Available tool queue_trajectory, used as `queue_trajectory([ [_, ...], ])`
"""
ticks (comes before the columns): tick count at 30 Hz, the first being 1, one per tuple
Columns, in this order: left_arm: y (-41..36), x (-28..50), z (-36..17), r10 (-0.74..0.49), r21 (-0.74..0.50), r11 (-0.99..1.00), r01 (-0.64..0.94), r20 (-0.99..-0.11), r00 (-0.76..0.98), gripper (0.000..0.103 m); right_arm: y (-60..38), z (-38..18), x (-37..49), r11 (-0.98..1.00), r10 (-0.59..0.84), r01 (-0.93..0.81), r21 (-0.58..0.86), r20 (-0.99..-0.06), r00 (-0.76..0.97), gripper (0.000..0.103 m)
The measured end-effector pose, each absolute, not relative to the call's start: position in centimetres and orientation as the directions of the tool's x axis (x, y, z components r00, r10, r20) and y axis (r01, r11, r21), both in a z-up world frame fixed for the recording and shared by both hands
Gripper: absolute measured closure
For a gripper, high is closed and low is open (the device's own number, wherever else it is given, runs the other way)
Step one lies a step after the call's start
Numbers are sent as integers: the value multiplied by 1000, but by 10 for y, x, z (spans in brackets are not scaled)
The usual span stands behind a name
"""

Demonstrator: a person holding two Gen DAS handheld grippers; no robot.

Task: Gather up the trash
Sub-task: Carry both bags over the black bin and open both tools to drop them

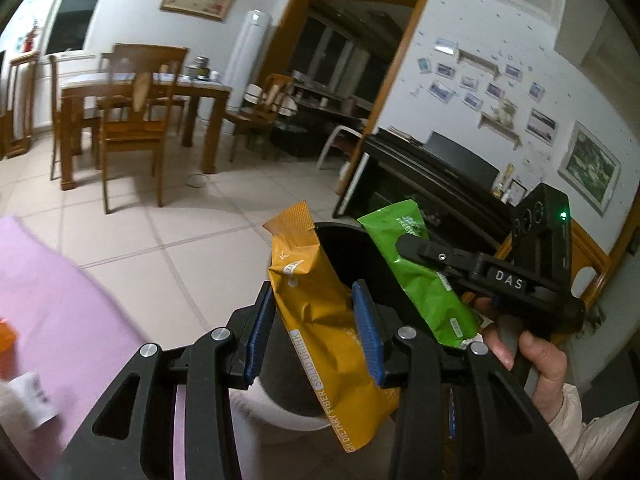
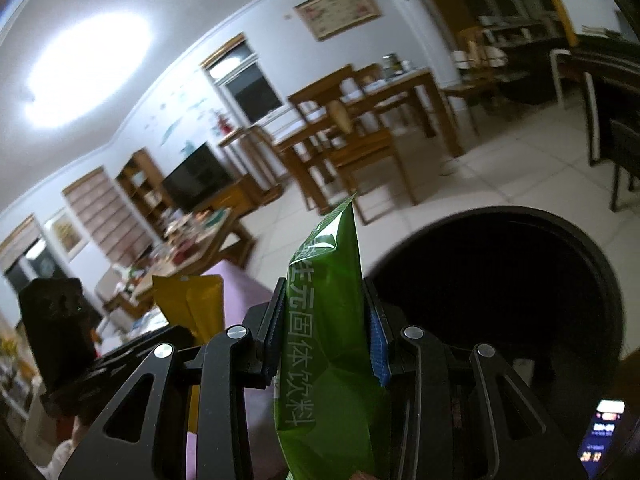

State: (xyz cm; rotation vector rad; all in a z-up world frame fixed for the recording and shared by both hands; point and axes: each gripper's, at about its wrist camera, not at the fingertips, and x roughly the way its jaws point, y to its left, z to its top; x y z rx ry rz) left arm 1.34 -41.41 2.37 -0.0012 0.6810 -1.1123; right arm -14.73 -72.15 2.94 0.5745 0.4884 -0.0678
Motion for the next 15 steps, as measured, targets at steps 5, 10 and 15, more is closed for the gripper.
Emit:
queue_trajectory([
  [5, -445, 8, 11, -828, -325, 428, 843, -515, 222, 64, -751, 10, -154, 817, 39, 248, 520, -481, 876, 67],
  [10, -468, 11, 1, -817, -316, 432, 845, -534, 218, 64, -767, -8, -156, 797, 25, 283, 534, -496, 868, 67],
  [15, -487, 16, -7, -796, -294, 439, 849, -565, 217, 64, -776, -24, -158, 778, 16, 309, 547, -510, 860, 67],
])
